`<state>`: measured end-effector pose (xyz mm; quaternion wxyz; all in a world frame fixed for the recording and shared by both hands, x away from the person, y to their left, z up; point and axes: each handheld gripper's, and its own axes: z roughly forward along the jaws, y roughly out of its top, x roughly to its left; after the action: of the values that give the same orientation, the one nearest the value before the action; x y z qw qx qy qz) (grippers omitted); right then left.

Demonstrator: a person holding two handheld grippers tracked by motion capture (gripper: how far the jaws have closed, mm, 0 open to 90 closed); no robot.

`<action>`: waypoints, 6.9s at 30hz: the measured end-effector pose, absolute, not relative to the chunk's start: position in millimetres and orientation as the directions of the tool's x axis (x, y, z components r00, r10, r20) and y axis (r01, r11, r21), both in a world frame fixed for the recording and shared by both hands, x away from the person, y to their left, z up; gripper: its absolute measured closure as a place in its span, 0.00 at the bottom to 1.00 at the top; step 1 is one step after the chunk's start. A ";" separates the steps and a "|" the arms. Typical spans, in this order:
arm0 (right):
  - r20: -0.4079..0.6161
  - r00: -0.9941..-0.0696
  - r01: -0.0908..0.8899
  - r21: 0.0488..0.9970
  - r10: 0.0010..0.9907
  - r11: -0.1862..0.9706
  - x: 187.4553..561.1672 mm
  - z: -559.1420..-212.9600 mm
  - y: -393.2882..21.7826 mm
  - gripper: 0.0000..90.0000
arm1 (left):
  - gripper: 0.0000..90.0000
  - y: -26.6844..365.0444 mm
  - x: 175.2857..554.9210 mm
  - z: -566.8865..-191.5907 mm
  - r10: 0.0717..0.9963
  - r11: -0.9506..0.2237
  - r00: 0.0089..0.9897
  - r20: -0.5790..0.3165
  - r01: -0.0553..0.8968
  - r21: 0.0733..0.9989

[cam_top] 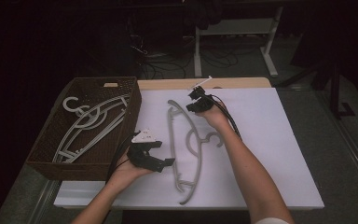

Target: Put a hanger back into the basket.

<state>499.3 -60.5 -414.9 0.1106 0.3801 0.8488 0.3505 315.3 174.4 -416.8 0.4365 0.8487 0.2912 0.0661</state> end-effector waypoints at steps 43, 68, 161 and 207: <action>0.028 -0.870 0.429 0.533 0.492 0.729 294.0 -443.3 -64.8 0.99 | 0.15 171.8 318.9 -419.8 0.565 -0.455 0.814 -0.134 0.443 0.772; -0.055 -0.675 0.594 0.551 0.735 0.586 355.2 -426.4 -169.9 0.99 | 0.15 170.5 318.5 -420.4 0.564 -0.457 0.814 -0.136 0.445 0.770; -0.128 -0.562 0.674 0.501 0.817 0.543 381.1 -443.5 -218.2 0.99 | 0.15 169.2 314.6 -420.5 0.549 -0.462 0.824 -0.138 0.437 0.772; 0.027 -0.650 0.635 0.570 0.760 0.522 346.9 -444.7 -184.2 0.99 | 0.21 105.4 433.6 -428.4 0.562 -0.594 0.827 -0.013 0.414 0.689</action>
<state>346.9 -184.2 -444.7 0.1132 0.4029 0.8651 0.2765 433.6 105.4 -428.4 0.3566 0.8869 0.2750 0.1034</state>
